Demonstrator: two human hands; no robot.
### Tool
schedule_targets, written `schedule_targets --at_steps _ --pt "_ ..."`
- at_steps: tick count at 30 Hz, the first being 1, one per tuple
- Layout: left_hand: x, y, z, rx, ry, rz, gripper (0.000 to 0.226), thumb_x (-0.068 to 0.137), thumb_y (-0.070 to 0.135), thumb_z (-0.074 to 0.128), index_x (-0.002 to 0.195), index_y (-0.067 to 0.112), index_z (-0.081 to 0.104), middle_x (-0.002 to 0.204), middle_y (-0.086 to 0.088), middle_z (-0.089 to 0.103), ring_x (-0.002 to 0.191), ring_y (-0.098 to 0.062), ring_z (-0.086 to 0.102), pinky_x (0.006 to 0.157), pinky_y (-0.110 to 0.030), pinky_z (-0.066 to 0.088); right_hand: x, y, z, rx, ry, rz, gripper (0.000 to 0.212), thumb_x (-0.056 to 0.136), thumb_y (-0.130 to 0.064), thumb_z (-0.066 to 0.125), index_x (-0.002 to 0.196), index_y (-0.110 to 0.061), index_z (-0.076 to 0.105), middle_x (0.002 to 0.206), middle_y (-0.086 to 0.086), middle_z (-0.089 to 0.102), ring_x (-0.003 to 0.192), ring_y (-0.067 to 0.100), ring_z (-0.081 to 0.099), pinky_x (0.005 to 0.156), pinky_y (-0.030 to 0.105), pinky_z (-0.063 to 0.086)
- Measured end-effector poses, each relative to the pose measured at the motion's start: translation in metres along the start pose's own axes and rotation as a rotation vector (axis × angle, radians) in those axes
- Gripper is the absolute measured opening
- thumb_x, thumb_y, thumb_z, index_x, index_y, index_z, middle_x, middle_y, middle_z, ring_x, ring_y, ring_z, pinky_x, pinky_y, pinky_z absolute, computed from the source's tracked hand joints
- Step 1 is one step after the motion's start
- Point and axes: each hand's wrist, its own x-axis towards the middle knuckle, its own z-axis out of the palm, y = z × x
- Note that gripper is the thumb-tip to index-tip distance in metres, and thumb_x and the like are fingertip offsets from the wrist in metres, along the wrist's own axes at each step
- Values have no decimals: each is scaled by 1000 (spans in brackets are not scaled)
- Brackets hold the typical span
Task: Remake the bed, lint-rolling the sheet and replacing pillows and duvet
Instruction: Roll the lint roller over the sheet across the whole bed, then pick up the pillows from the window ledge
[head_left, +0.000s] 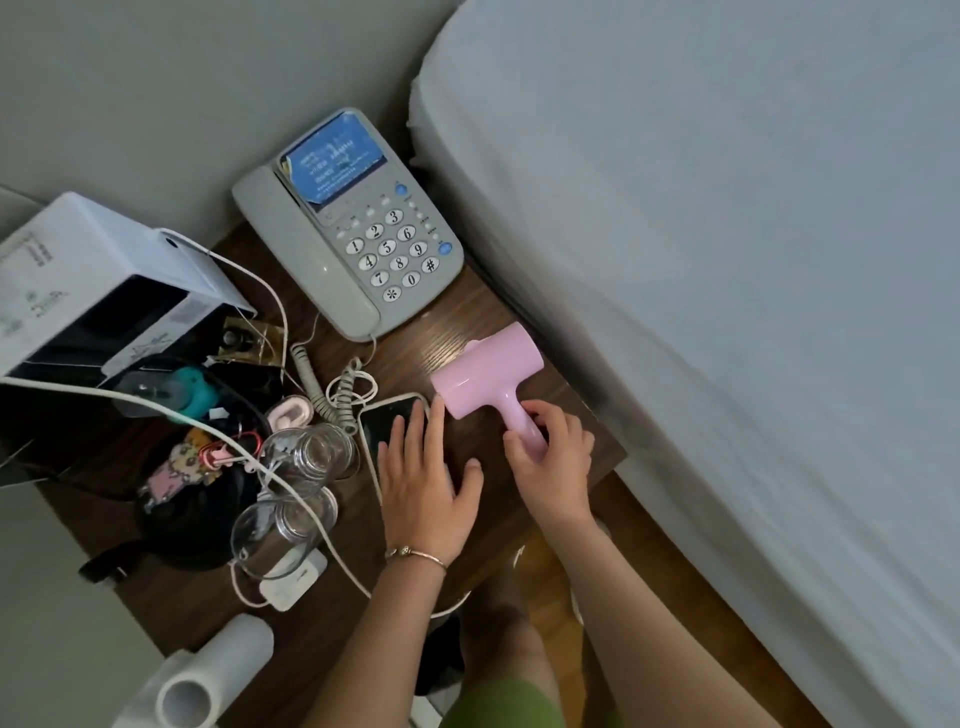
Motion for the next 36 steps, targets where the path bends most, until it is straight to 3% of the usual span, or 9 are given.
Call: schedule_targets --at_steps 3,6,12,18,22,27,30,36 --pt "3 13 -3 24 44 -21 78 86 49 49 152 29 13 158 -9 22 145 -30 18 117 -49 15 1 0 -5 6 -36 -5 44 90 -36 63 132 -35 49 132 -8 48 120 12 33 107 41 38" --pt "1 25 -6 26 50 -20 78 89 46 55 153 29 12 159 -10 18 146 -31 15 116 -49 16 -2 2 -10 7 -40 6 48 89 -35 63 134 -35 48 134 -7 47 121 11 31 105 35 37" --pt "-4 38 -16 39 -36 -65 82 91 46 52 152 38 -4 162 -4 1 148 -26 1 119 -47 12 -18 9 -27 31 -81 51 53 89 -35 65 137 -35 44 138 -7 44 126 14 32 99 28 36" --pt "-5 63 -22 48 -33 -2 83 89 39 58 153 32 5 161 -8 9 147 -33 7 118 -49 15 -27 14 -59 82 -111 24 55 91 -33 64 142 -30 42 137 -4 45 127 15 31 101 27 34" --pt "-27 107 -26 84 -112 127 81 88 38 57 153 32 9 160 -7 12 147 -28 11 119 -47 18 -56 33 -112 201 -81 59 50 93 -32 61 141 -31 43 135 -5 46 130 12 34 105 28 34" --pt "-73 206 -36 -97 -267 185 68 95 37 49 152 34 13 156 2 27 144 -18 23 113 -43 32 -103 87 -213 321 69 121 45 97 -33 56 140 -29 42 127 -9 49 101 3 51 83 19 42" --pt "-128 292 -38 -178 -351 284 62 97 36 46 152 28 18 151 2 36 137 -19 35 108 -39 35 -156 133 -292 446 216 129 40 98 -33 56 136 -29 47 121 -9 54 97 0 53 71 14 41" --pt "-316 480 -12 -292 -426 654 47 98 32 48 144 22 39 138 5 49 128 -10 43 98 -22 33 -309 251 -454 721 595 153 33 99 -31 54 131 -30 50 115 -9 59 103 10 59 74 16 46"
